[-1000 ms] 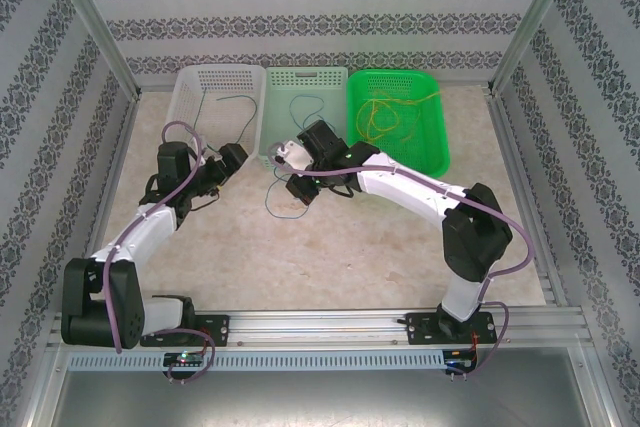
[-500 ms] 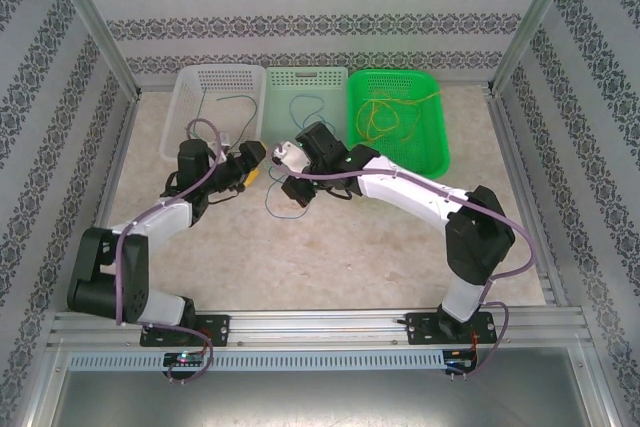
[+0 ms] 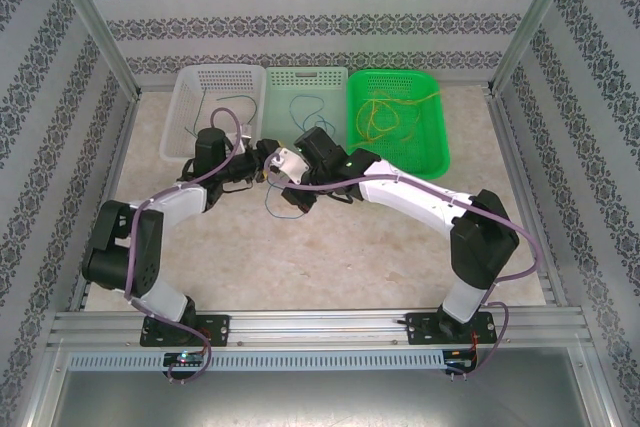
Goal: Untangle the cables
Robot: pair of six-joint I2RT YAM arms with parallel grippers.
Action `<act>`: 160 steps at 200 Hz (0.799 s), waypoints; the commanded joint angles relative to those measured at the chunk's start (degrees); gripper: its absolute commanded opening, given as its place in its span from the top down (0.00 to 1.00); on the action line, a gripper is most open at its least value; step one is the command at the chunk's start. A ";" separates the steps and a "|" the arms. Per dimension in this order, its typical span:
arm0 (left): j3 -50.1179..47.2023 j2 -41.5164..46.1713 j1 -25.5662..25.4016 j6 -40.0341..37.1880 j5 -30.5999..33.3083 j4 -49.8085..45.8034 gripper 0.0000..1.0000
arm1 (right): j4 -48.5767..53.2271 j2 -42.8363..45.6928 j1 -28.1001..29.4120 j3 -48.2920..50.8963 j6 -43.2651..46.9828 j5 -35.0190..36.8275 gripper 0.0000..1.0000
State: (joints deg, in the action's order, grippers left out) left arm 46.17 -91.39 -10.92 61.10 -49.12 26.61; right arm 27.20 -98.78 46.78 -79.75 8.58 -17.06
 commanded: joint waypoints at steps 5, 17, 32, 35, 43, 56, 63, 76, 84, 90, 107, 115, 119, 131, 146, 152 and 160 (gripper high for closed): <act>2.62 -2.44 -1.54 0.24 -3.54 1.70 0.45 | 0.05 2.58 0.81 0.82 2.11 1.12 0.99; 3.31 -3.31 -1.99 0.44 -4.20 1.73 0.48 | 0.05 2.72 0.94 0.74 2.56 1.17 0.99; 4.16 -4.11 -2.41 0.68 -4.53 1.70 0.50 | -0.02 2.89 1.11 0.90 2.91 1.71 0.99; 4.33 -4.25 -2.48 0.75 -4.64 1.76 0.51 | -0.04 2.96 1.12 0.95 3.00 1.76 0.99; 4.73 -4.60 -2.60 0.85 -4.82 1.72 0.52 | -0.09 3.07 1.07 1.08 3.10 2.02 0.99; 5.22 -4.91 -2.78 0.86 -5.02 1.71 0.55 | -0.02 3.22 1.11 1.25 3.24 2.12 0.99; 5.42 -5.09 -2.80 0.86 -5.10 1.69 0.59 | -0.12 3.33 1.12 1.37 3.29 2.26 0.99; 5.76 -5.39 -2.87 0.95 -5.19 1.82 0.68 | -0.03 3.51 1.12 1.60 3.33 2.39 0.99; 5.98 -5.56 -2.88 1.20 -5.43 2.15 0.73 | -0.04 3.51 1.12 1.76 3.37 2.58 0.99; 6.09 -5.68 -2.94 1.38 -5.72 2.52 0.75 | -0.04 3.60 1.13 1.86 3.34 2.82 0.99; 6.54 -6.07 -3.12 1.83 -6.50 2.84 0.76 | -0.13 3.77 1.12 2.21 3.54 3.67 0.99; 6.65 -6.16 -3.12 1.58 -6.73 2.45 0.75 | -0.14 3.85 1.12 2.31 3.59 4.08 0.99; 6.67 -6.16 -3.13 1.46 -6.79 2.13 0.75 | -0.13 3.86 1.12 2.31 3.62 4.23 0.99; 6.83 -6.14 -3.14 0.75 -6.99 1.24 0.72 | 0.11 3.86 1.03 2.31 3.81 4.62 0.99; 7.12 -5.82 -3.14 -0.57 -7.27 -0.63 0.64 | 0.37 4.02 0.95 2.63 4.19 4.89 0.99; 7.34 -5.73 -3.07 -1.24 -7.51 -1.58 0.61 | 0.55 4.15 0.96 2.87 4.60 4.90 0.99; 7.80 -5.65 -3.12 -2.32 -8.01 -3.13 0.58 | 0.74 4.66 0.90 3.44 5.39 4.99 0.99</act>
State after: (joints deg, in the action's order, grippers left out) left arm 51.90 -97.06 -13.19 61.76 -54.78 26.24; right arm 27.24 -96.90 47.16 -78.06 11.44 -13.39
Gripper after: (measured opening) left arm 0.381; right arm 0.065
